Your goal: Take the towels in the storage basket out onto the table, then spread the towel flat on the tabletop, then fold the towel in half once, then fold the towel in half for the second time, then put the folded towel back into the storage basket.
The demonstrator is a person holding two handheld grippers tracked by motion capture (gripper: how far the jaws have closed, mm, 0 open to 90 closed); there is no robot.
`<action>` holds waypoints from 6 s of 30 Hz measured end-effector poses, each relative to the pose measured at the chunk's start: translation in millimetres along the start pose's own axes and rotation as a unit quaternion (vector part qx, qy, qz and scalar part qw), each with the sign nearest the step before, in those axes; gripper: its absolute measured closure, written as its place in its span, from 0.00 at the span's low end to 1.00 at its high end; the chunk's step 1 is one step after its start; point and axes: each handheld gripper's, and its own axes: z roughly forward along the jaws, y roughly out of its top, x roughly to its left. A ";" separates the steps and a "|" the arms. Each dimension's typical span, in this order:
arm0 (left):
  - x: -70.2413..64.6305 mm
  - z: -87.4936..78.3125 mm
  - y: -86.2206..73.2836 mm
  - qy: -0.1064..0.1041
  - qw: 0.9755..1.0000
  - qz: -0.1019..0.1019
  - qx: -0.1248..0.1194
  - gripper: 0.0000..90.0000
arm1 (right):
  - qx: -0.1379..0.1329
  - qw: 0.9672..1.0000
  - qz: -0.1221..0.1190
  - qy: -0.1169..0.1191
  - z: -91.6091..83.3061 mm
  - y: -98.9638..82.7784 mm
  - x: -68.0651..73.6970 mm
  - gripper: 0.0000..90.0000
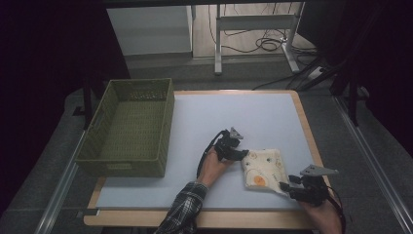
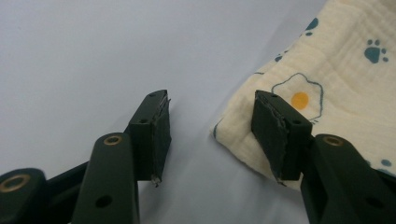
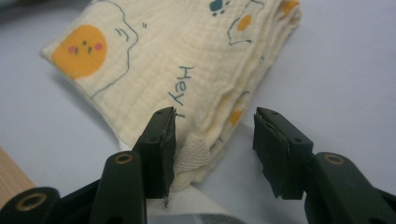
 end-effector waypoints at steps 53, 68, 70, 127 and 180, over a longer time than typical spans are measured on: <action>9.5 -68.6 7.9 0.010 0.999 -0.002 -0.035 0.95 | -0.049 0.992 -0.010 0.117 -3.4 52.9 34.7 0.93; 26.5 -105.7 12.5 0.048 0.998 -0.003 -0.038 0.95 | -0.067 0.988 -0.032 0.136 8.0 81.4 52.6 0.93; 28.0 -109.5 13.0 0.050 0.998 -0.002 -0.039 0.95 | -0.068 0.987 -0.035 0.138 9.3 84.8 54.6 0.93; 95.4 -246.4 -1.7 0.192 0.981 -0.033 -0.012 0.94 | -0.075 0.971 -0.083 0.212 53.4 213.9 120.4 0.93; 164.1 -332.7 -76.4 0.293 0.950 -0.102 0.021 0.95 | -0.053 0.959 -0.113 0.253 155.0 274.6 249.5 0.93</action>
